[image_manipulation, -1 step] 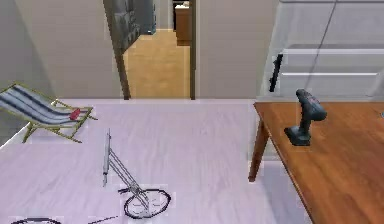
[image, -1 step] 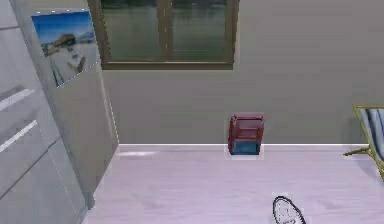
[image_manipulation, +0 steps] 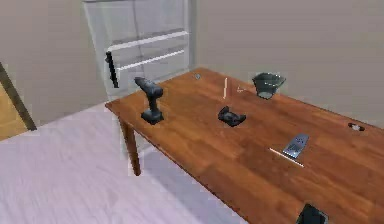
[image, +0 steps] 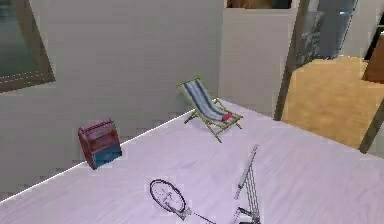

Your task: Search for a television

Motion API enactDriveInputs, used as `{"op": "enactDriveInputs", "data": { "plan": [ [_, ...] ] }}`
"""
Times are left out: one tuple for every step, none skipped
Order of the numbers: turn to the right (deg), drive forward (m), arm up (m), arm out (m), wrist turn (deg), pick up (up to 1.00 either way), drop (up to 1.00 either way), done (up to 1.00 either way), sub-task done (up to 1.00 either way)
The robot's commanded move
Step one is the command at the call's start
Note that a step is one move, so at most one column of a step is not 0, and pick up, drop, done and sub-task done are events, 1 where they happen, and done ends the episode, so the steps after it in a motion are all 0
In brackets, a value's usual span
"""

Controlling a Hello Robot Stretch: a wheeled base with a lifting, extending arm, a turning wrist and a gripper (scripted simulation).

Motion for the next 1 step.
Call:
{"op": "enactDriveInputs", "data": {
  "plan": [
    [45.0, 0.0, 0.0, 0.0, 0.0, 0.0, 0.0, 0.0, 0.0]
  ]
}}
